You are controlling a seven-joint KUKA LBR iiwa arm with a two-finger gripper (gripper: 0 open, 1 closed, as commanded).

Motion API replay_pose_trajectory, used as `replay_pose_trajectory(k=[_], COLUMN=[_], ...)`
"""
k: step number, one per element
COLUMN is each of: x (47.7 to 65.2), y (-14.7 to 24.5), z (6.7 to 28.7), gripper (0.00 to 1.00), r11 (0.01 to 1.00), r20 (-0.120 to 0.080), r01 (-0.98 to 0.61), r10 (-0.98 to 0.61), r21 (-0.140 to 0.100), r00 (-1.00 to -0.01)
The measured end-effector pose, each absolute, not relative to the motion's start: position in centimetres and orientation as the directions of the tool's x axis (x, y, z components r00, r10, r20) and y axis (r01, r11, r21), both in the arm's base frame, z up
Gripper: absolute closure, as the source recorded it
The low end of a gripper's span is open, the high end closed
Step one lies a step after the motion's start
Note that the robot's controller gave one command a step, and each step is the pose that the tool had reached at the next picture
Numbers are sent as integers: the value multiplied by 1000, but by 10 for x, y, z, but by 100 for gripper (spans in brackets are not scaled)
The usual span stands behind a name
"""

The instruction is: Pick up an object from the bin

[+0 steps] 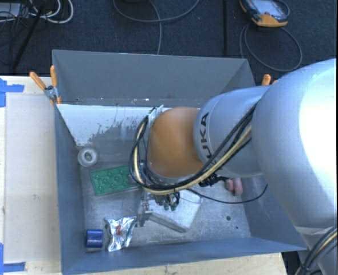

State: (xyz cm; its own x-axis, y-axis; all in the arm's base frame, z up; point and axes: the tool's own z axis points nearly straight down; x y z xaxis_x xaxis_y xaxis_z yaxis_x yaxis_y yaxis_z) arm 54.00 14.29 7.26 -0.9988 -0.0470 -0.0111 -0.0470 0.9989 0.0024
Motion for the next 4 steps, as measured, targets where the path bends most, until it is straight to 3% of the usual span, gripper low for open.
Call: replay_pose_trajectory(k=[1, 2, 3, 4], x=[569, 604, 605, 615], y=[150, 177, 177, 168], z=[158, 72, 74, 224], gripper=[0, 0, 100, 100], r11=[1000, 977, 978, 971], r20=[-9, -2, -6, -11], r01=[7, -213, -211, -239], r10=[7, -213, -211, -239], r21=[3, 0, 2, -1], r00=[-1000, -977, -978, -971])
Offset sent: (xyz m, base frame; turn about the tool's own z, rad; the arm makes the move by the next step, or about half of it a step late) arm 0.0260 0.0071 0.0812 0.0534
